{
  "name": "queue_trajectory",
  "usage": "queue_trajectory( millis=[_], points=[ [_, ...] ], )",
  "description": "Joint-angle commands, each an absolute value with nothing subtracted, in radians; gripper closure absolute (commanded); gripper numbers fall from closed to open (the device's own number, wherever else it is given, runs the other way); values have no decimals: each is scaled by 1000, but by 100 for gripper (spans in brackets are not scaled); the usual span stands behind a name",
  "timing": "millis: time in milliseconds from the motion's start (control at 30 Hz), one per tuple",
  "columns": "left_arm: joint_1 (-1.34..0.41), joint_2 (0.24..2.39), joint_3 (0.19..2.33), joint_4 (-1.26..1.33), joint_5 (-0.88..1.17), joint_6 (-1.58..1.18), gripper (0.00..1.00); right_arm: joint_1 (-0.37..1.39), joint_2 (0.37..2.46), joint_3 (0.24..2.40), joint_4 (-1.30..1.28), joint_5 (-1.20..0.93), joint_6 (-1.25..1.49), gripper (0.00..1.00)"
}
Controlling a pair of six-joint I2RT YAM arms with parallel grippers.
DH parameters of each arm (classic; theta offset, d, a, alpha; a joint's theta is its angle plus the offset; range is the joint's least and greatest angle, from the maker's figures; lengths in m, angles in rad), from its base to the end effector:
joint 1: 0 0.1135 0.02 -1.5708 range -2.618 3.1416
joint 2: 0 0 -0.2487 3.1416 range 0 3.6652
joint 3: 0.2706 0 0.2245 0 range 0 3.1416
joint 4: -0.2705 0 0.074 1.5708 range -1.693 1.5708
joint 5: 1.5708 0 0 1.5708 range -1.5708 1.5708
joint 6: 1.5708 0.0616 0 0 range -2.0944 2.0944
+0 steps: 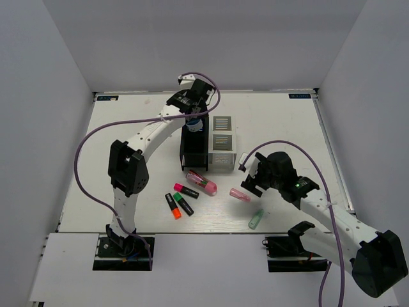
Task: Sort the stationery into containers
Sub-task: Place the stationery in the storage box.
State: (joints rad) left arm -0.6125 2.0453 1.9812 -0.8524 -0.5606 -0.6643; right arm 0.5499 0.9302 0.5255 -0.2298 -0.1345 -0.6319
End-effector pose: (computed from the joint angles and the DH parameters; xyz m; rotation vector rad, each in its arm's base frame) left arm 0.3708 -0.2205 0.2806 -0.2839 2.2911 0.0665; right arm 0.1684 0.1129 0.2028 -1.2874 1.7846 0.1024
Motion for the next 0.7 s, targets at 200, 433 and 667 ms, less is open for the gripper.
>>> queue_trajectory(
  millis=[200,433,667],
  points=[
    [-623,2025,1993,-793,-607,-640,56,543,917,531,-222,-153,-632,11],
    [-637,2000,1976,-782,-598,-621,18,537,917,532,-233,-158,-626,11],
    [-664,1953,1977,-778,-600,-603,8,537,916,541,-250,-164,-617,11]
  ],
)
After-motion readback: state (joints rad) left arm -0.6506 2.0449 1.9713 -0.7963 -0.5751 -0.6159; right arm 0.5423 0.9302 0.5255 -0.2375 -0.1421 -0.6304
